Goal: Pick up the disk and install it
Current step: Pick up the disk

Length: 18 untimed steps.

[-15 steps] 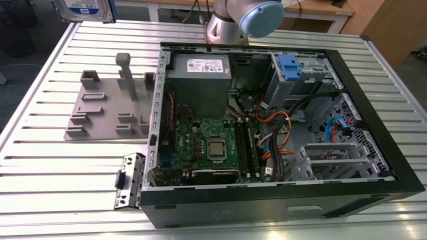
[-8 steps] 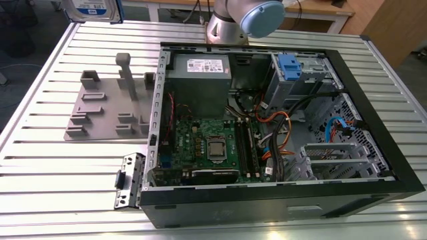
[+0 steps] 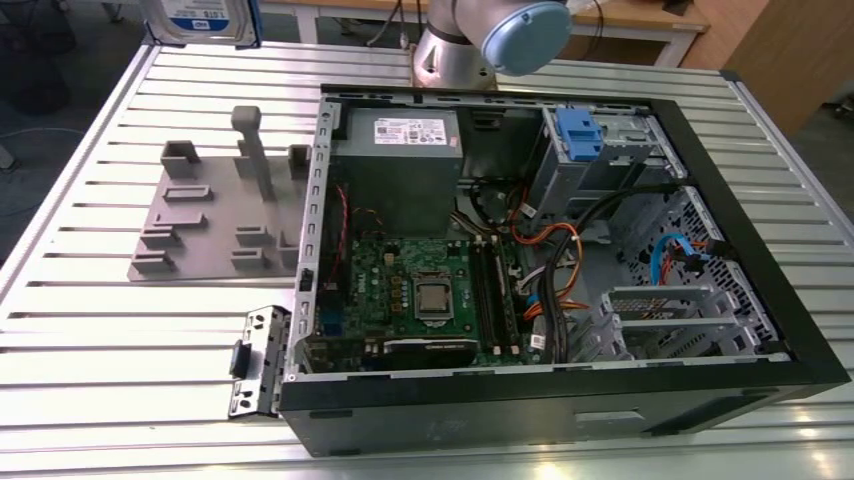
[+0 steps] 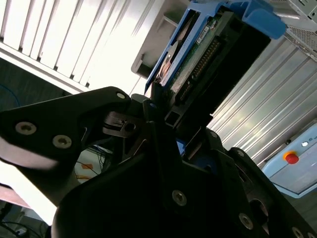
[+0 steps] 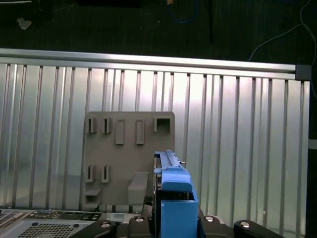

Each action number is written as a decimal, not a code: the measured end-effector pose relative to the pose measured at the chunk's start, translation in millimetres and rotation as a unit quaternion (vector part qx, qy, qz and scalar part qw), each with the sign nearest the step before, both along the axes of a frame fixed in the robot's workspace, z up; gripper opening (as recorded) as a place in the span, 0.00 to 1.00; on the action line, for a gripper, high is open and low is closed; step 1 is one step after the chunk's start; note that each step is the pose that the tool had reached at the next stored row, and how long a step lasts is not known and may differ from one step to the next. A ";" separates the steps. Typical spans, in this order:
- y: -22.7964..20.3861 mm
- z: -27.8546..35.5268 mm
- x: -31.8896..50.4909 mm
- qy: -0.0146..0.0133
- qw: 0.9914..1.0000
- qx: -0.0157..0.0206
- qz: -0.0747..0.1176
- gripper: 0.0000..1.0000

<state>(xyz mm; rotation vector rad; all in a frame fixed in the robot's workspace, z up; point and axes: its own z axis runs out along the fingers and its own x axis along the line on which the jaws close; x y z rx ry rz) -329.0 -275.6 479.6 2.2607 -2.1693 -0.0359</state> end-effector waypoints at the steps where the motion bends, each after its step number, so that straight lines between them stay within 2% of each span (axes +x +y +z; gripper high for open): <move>1: -0.1 0.0 2.0 0.000 1.000 0.000 0.000 0.36; 18: -1.3 0.0 39.0 0.000 1.000 0.000 0.000 0.36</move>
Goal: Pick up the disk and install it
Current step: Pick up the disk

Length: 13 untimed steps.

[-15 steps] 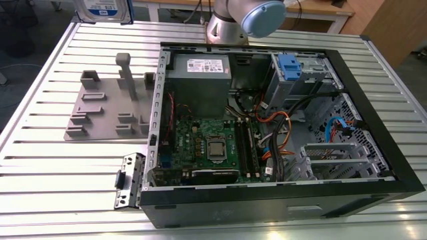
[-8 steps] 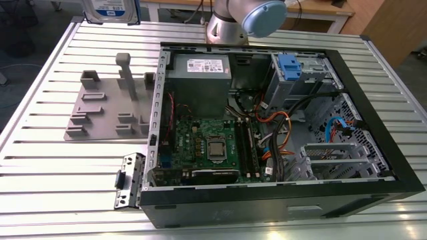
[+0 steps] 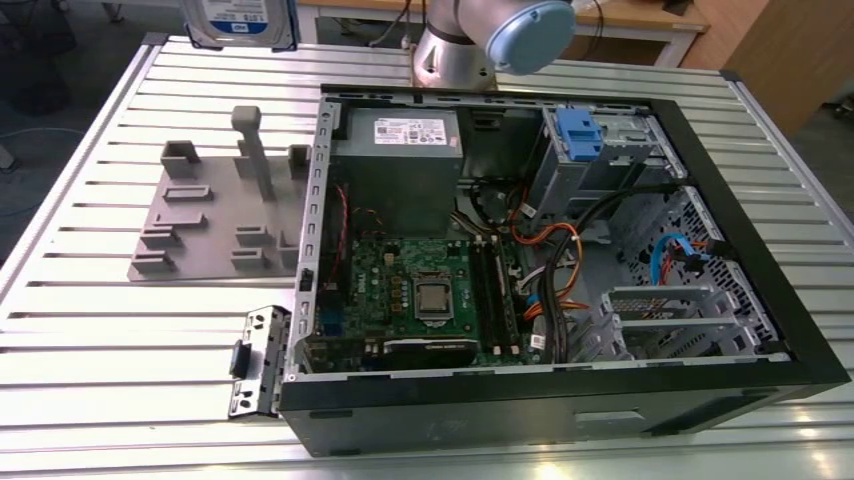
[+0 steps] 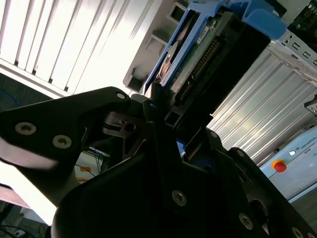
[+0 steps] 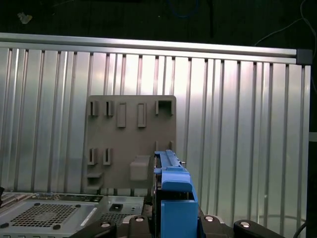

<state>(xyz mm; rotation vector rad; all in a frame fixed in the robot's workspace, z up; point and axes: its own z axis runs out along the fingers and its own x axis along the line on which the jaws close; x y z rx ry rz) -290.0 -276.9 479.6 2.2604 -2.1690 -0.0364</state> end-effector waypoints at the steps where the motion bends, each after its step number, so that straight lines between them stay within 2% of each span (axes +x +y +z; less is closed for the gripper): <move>1: 0.0 0.0 2.2 0.000 1.000 0.000 0.000 0.36; 13: -0.6 0.0 25.1 0.000 1.000 0.000 0.000 0.36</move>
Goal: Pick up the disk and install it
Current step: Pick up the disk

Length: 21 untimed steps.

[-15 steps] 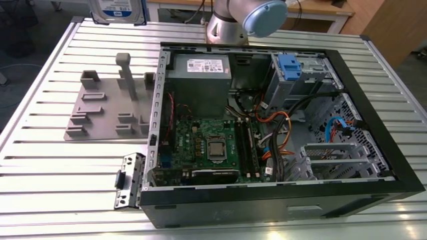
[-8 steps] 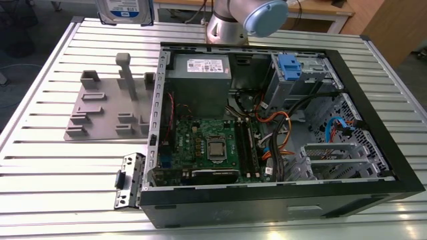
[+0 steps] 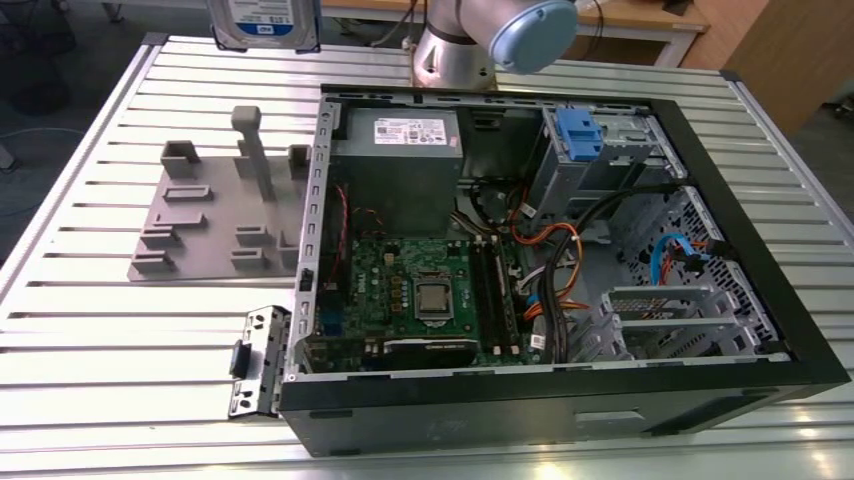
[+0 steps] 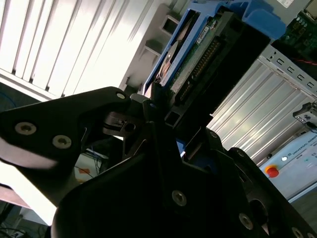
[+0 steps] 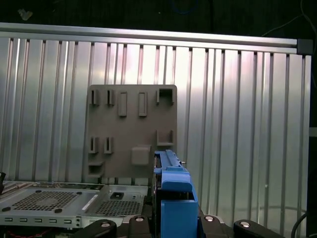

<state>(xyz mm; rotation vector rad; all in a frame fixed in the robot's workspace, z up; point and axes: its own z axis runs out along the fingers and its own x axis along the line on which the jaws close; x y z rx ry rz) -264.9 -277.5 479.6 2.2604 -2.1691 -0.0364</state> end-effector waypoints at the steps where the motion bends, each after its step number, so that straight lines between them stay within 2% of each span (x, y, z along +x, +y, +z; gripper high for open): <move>1: 0.0 0.0 1.9 0.000 1.000 0.000 0.000 0.36; 21: -0.3 0.0 52.5 0.001 1.000 0.000 0.000 0.36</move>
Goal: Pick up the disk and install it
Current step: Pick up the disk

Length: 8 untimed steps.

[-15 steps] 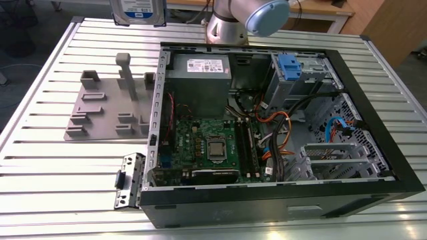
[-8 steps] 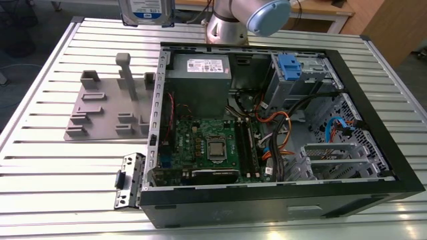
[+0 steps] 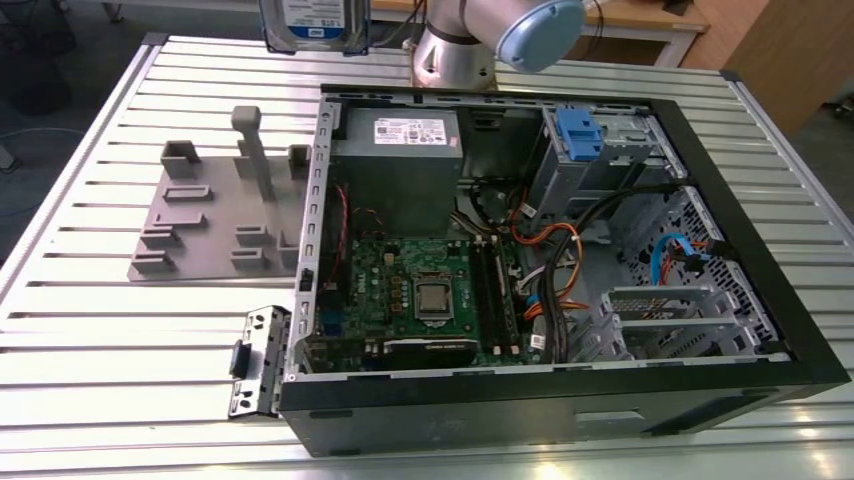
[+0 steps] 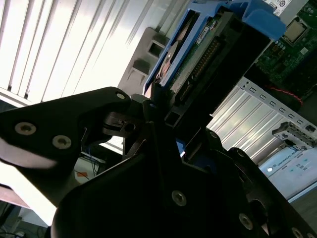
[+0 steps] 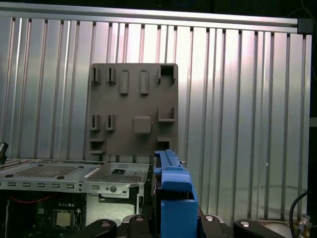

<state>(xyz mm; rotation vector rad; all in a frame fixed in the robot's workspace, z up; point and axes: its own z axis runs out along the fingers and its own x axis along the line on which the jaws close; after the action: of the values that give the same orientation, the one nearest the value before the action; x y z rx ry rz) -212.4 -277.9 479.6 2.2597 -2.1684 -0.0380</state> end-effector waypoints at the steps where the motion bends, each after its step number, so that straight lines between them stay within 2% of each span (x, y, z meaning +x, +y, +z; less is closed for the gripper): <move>1: 0.0 0.0 2.4 0.000 1.000 0.000 0.000 0.36; 8: 0.0 0.0 18.8 0.000 1.000 0.000 0.000 0.36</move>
<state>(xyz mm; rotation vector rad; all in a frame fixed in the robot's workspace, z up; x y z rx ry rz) -193.5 -277.9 479.6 2.2595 -2.1681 -0.0384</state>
